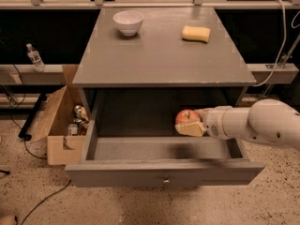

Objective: Place apple into top drawer

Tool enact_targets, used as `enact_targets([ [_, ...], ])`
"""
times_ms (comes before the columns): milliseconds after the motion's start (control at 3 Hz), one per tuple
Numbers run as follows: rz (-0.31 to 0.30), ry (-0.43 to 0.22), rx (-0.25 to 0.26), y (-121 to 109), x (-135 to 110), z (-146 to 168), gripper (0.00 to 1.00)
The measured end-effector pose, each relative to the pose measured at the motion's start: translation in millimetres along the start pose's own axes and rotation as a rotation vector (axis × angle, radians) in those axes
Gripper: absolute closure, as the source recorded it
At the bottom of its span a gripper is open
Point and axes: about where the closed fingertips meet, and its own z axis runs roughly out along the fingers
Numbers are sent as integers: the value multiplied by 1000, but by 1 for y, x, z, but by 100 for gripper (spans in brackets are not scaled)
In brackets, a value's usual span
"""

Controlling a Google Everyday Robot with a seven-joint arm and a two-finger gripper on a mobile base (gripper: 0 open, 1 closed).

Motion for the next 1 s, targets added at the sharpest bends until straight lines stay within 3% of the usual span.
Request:
enact_targets([
  [667,-8,-5,-93,15,8,65,100],
  [1000,-30,8,-120,23,7,94,84],
])
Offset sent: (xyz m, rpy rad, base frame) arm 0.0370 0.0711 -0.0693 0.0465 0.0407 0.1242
